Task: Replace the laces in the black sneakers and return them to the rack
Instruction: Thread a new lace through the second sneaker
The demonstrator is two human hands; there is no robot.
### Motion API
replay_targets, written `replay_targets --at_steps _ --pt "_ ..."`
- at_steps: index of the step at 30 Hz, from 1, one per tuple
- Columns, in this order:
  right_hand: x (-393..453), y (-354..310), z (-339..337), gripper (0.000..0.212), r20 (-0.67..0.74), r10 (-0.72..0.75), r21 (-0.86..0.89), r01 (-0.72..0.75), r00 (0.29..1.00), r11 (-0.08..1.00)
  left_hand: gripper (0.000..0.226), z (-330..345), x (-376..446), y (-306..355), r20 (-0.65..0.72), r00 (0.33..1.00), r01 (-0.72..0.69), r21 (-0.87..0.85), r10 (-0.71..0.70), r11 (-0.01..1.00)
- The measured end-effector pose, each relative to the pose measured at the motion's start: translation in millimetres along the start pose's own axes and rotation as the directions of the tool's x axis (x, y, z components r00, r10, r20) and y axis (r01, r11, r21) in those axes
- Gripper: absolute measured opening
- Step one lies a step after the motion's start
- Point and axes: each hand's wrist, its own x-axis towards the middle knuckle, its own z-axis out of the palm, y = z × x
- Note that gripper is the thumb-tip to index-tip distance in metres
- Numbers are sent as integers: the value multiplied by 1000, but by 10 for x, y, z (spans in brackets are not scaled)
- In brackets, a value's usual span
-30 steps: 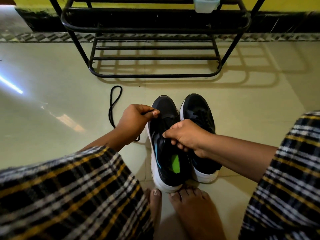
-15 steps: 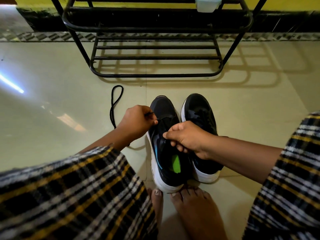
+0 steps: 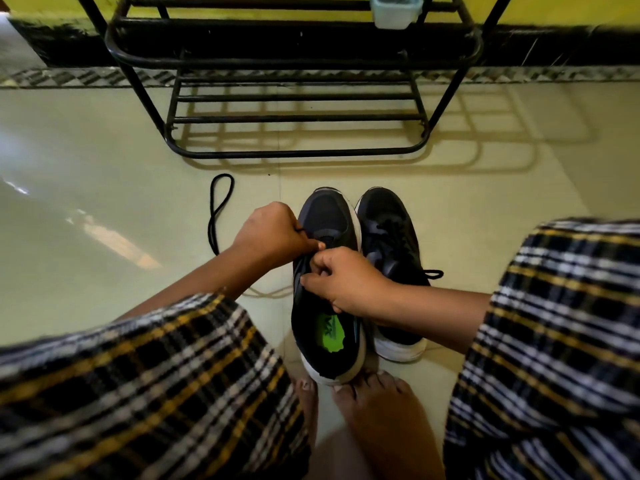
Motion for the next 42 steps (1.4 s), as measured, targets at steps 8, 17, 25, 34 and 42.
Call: replay_targets --at_steps 8,17,25,34,42 --pt "52 -109 -201 31 73 -93 -234 108 993 966 13 45 -73 23 -115 985 -132 -3 130 991" --pt "202 -99 -357 18 -79 -323 -701 178 943 691 10 44 -114 -28 -75 988 -143 -138 134 980" --pt "157 -117 -310 24 -85 -299 -806 110 951 582 24 161 -211 -23 -143 978 -182 -237 151 954" --pt "194 -139 -596 22 218 -221 -856 295 951 425 12 255 -196 -109 -95 986 -153 -240 134 959" --pt "131 -27 -776 21 123 -262 -828 245 957 504 26 269 -215 -158 -203 954 -258 -174 221 950"
